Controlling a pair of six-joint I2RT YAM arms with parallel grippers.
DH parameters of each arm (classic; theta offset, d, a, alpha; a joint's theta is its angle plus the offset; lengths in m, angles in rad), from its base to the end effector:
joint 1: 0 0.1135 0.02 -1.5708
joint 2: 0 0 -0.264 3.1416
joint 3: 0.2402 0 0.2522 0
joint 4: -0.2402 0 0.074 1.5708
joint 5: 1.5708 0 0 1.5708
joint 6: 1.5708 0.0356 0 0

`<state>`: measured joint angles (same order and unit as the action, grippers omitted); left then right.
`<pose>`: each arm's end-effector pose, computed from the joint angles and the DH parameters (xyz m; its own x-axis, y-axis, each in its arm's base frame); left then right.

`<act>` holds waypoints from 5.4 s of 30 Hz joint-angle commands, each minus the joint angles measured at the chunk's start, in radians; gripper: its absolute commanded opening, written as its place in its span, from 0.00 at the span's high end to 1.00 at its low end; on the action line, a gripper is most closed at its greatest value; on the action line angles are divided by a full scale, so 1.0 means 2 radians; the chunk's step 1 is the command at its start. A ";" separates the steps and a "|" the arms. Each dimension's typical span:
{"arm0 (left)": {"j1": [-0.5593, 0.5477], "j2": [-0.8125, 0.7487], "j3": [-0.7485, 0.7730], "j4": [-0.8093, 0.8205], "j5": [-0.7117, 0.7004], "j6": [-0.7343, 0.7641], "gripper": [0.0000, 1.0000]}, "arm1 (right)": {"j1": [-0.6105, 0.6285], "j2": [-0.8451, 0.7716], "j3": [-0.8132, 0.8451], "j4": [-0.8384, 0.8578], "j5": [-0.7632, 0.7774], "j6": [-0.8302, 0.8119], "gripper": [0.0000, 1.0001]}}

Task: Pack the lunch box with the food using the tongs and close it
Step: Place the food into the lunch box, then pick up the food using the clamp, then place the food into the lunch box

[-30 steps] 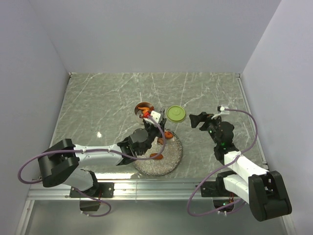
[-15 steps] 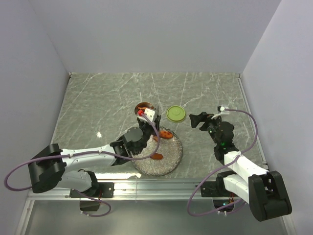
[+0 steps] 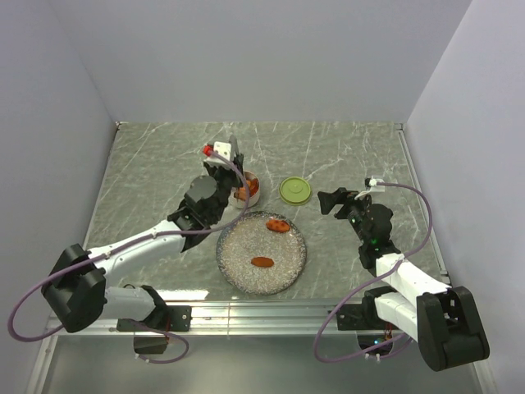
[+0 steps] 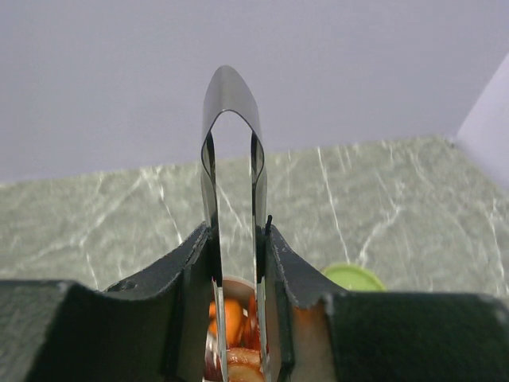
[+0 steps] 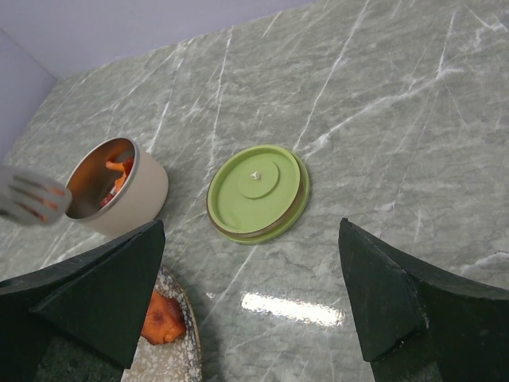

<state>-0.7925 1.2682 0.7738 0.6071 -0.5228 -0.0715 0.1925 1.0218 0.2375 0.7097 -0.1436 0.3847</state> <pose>0.2160 -0.1938 0.3139 0.0596 -0.1486 -0.9871 0.2736 0.9534 -0.1270 0.2022 0.0446 0.2000 -0.1914 0.3411 -0.9203 -0.2779 0.8805 0.3841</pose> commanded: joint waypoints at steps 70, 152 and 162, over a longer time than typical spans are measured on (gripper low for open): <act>-0.066 -0.020 -0.098 0.124 0.269 0.096 0.56 | 0.005 -0.006 0.014 0.009 0.004 -0.004 0.04; 0.072 0.041 0.020 0.005 0.428 0.045 0.93 | 0.009 -0.001 0.016 0.007 0.005 -0.005 0.04; 0.119 0.028 0.062 -0.020 0.294 -0.009 0.91 | 0.008 0.001 0.017 0.006 0.005 -0.006 0.04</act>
<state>-0.5869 1.3403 0.8207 0.5468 0.2047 -0.0502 0.2005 1.0325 0.2375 0.7017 -0.1429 0.3847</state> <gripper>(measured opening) 0.306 0.962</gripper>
